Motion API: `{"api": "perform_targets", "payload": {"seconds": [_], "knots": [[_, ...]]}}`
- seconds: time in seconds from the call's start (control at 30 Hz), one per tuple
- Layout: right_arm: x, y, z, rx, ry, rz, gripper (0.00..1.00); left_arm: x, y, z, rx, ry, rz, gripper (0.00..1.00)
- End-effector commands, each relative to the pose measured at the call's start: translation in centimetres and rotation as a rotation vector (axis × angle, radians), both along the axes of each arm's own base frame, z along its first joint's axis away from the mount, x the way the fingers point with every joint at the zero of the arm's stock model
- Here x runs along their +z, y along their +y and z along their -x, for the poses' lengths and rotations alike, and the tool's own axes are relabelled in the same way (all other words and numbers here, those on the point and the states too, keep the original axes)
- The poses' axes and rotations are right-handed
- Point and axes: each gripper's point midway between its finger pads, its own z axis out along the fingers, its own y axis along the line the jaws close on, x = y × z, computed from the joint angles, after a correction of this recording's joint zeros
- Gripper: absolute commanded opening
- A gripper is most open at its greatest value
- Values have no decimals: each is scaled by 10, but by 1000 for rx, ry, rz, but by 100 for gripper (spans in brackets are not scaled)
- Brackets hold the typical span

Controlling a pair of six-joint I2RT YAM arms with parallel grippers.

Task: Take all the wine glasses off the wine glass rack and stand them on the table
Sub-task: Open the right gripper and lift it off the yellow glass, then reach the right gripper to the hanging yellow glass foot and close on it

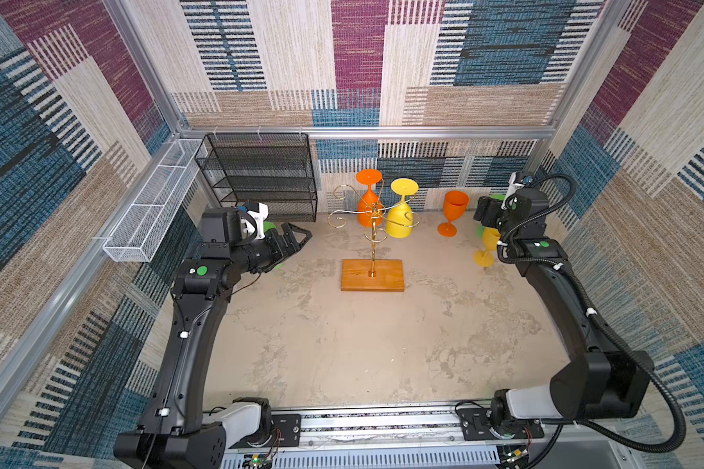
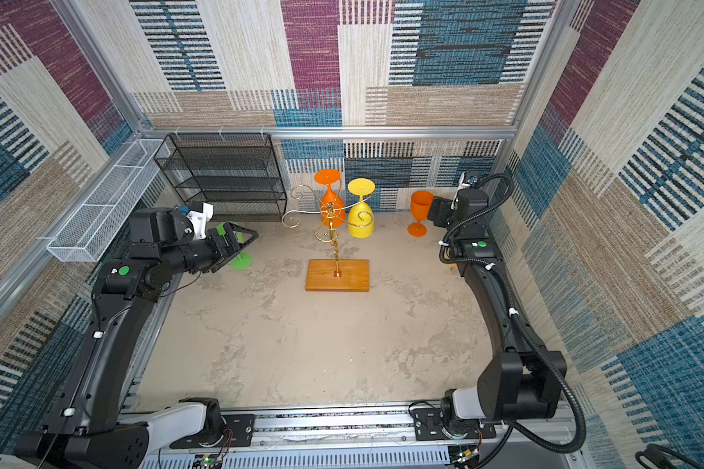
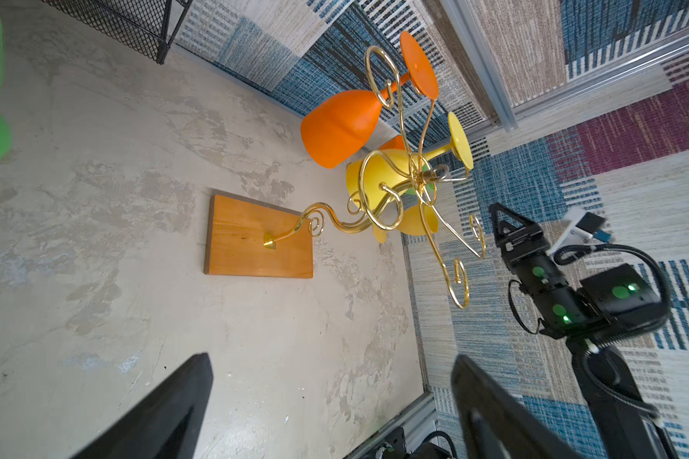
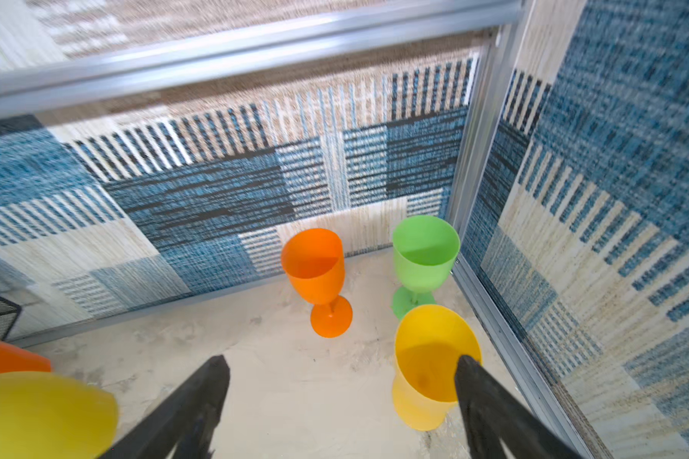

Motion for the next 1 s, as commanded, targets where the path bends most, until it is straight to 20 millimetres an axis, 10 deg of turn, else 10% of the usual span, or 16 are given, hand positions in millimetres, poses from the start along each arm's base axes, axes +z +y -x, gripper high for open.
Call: {"api": "perform_targets", "payload": {"seconds": [0.0, 0.47, 0.97], "knots": [[30, 14, 12, 5, -89, -20, 90, 5, 7, -5, 29, -32, -52, 95], [82, 124, 45, 286, -211, -70, 85, -3, -24, -11, -30, -71, -244, 90], [85, 205, 11, 534, -59, -402, 71, -31, -40, -15, -94, -100, -464, 88]]}}
